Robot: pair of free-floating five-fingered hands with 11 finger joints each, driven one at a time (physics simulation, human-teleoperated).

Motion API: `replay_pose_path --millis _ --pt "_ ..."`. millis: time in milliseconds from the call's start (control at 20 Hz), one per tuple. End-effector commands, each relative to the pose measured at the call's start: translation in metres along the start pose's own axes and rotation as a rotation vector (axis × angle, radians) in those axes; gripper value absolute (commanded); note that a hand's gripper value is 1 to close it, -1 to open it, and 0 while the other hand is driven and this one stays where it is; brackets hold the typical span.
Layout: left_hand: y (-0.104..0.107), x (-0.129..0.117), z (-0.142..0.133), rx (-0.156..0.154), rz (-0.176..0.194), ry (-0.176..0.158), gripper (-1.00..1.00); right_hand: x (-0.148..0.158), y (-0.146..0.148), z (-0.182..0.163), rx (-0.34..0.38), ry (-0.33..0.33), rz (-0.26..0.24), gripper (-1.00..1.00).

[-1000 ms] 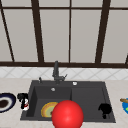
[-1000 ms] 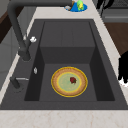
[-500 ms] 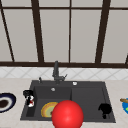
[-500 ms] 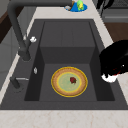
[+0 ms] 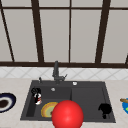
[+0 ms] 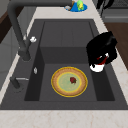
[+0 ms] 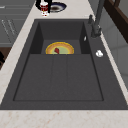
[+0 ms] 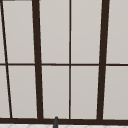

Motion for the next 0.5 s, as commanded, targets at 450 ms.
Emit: replay_pose_path --millis 450 --pt "-0.029 -0.07 -0.076 0.019 0.017 0.033 1.0 0.0 0.0 0.0 0.0 0.0 0.0 0.0"
